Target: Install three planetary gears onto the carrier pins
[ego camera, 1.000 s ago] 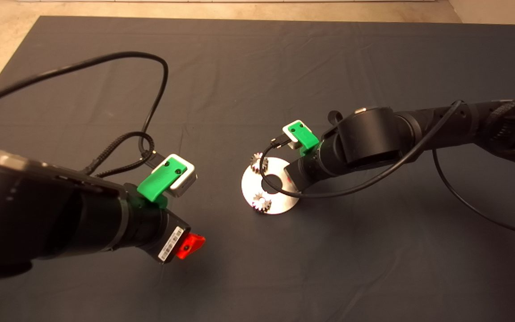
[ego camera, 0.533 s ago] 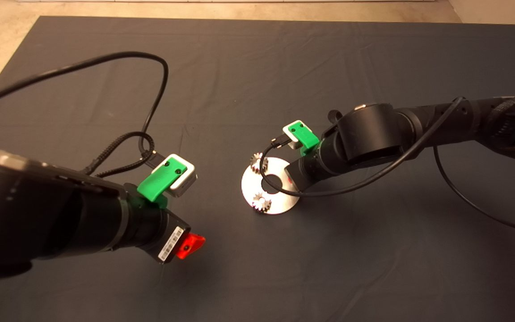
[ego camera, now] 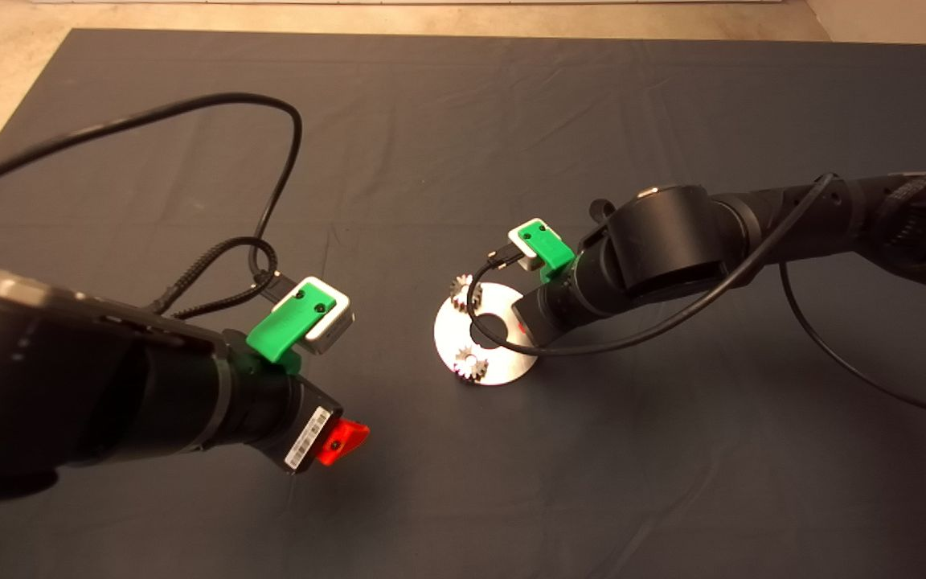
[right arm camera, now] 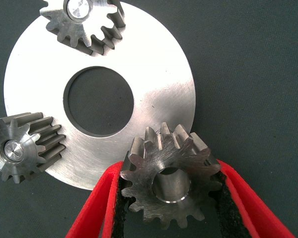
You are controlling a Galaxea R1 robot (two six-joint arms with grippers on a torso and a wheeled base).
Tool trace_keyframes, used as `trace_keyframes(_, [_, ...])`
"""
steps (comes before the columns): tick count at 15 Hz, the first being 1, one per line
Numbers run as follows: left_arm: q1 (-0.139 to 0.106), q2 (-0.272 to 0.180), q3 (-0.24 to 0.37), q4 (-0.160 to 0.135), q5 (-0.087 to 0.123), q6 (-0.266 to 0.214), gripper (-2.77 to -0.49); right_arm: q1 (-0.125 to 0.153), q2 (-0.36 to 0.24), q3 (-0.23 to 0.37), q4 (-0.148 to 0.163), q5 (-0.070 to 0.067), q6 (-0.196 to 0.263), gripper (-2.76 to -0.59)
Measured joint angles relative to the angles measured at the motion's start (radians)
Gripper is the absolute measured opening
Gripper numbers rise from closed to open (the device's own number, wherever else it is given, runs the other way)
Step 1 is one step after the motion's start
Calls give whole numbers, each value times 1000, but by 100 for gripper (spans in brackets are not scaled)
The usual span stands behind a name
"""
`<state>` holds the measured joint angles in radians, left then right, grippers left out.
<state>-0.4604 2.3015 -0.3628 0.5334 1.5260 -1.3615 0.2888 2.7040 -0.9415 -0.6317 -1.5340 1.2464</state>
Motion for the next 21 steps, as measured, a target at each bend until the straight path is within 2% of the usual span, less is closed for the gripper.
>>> trace_keyframes(12, [0,0,0,0,0,0,-64,-2,3,-13,0,0,-3,-230])
trace_keyframes(15, [0,0,0,0,0,0,-64,-6,4,-16,1,0,-4,-231])
trace_keyframes(18, [0,0,0,0,0,0,-64,-22,4,-18,1,0,-4,-231])
trace_keyframes(21, [0,-2,0,0,0,0,-64,-23,6,-18,1,0,-4,-231])
